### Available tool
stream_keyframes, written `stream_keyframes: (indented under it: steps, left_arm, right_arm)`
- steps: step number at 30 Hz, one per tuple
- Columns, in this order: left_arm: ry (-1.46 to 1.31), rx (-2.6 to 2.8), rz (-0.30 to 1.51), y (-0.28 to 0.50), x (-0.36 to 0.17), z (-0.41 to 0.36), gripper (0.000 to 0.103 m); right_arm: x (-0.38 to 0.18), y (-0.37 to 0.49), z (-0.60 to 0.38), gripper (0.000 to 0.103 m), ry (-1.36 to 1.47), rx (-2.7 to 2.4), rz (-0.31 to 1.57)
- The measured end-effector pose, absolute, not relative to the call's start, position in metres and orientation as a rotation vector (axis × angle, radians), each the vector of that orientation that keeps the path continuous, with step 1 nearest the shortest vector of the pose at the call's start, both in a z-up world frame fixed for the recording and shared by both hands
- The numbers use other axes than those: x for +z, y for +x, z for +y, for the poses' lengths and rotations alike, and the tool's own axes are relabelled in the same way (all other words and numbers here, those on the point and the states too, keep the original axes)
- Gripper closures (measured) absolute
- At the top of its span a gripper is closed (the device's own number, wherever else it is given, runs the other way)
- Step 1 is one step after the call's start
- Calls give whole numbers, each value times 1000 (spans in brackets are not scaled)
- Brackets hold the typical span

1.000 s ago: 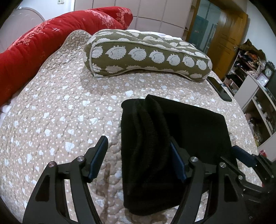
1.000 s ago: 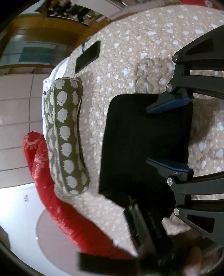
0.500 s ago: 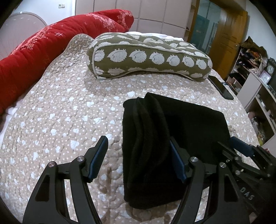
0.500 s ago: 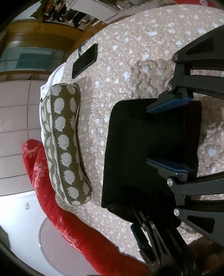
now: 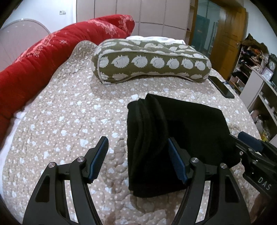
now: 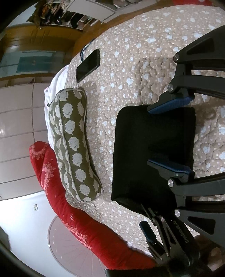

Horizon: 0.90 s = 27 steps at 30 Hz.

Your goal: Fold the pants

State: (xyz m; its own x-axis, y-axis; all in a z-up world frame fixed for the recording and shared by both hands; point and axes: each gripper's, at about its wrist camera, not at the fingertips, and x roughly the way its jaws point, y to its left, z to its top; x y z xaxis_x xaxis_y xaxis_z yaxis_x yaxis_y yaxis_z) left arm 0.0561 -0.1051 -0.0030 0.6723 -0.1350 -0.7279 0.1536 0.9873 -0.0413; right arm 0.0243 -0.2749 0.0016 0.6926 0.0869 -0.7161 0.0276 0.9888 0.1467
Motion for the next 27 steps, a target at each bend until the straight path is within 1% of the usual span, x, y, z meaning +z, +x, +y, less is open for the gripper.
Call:
stream_keyframes:
  steps: [8, 27]
  left_arm:
    - [40, -161, 764, 36, 9, -104, 33]
    - [67, -142, 730, 9, 17, -101, 33]
  right_arm:
    - [5, 15, -274, 51, 165, 35, 799]
    - [9, -8, -270, 51, 169, 40, 792]
